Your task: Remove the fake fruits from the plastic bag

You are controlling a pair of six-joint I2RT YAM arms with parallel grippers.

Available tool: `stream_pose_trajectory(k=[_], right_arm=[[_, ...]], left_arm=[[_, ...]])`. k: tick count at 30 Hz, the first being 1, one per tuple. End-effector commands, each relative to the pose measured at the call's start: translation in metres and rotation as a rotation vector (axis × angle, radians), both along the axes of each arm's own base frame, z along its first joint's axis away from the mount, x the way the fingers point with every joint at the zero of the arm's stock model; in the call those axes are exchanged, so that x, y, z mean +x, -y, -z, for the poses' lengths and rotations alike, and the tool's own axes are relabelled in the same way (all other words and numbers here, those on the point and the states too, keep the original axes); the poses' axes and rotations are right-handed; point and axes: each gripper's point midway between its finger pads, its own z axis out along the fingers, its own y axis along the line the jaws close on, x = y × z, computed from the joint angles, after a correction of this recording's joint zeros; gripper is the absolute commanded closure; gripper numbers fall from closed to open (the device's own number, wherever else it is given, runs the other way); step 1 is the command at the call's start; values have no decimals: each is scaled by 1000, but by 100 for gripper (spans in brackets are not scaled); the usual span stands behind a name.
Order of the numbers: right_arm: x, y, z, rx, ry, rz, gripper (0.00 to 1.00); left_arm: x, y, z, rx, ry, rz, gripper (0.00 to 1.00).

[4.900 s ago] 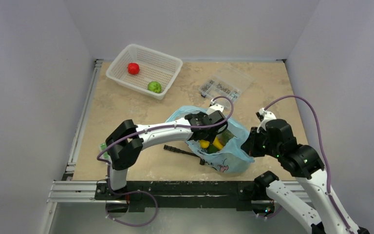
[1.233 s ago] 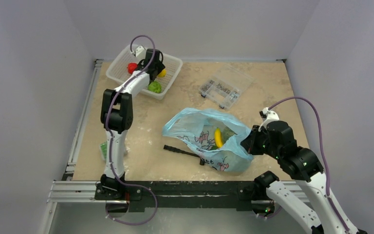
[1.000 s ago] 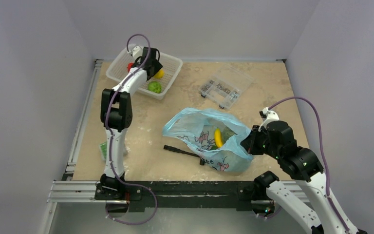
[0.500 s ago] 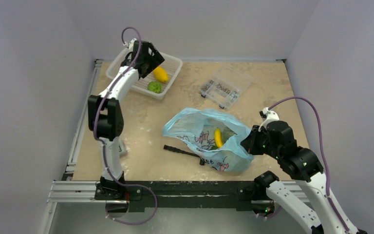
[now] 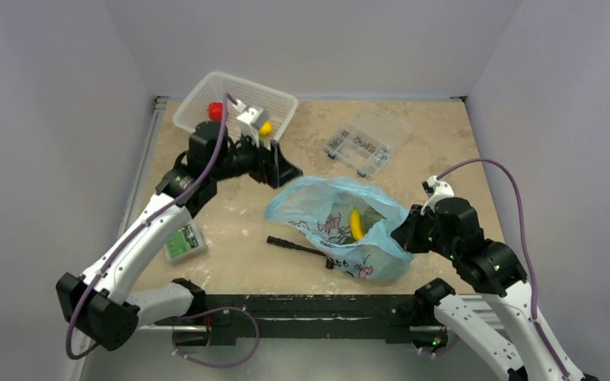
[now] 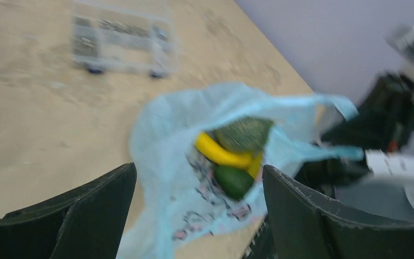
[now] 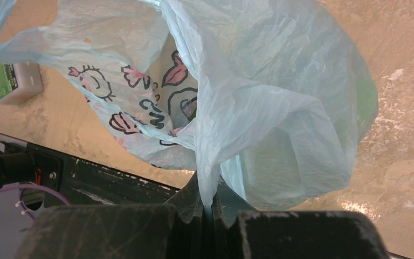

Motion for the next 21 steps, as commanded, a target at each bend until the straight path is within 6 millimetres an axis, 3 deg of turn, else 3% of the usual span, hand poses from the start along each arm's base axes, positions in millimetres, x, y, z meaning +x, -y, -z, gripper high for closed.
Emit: stream_pose_trajectory(k=[1, 4, 8, 14, 18, 21], right_arm=[[4, -6, -5, 27, 15, -15, 100], [4, -5, -4, 21, 13, -13, 100], [3, -5, -4, 14, 9, -15, 100], [-3, 1, -11, 1, 8, -9, 100], [-10, 11, -11, -24, -1, 20, 100], [-18, 17, -11, -25, -20, 39, 100]], left_arm=[[-97, 50, 12, -22, 105, 433, 18], [-122, 76, 18, -81, 87, 450, 29], [-129, 112, 46, 35, 162, 364, 38], [-122, 152, 92, 284, 128, 192, 54], [-101, 148, 123, 367, 19, -39, 55], [-99, 165, 134, 369, -14, -34, 55]])
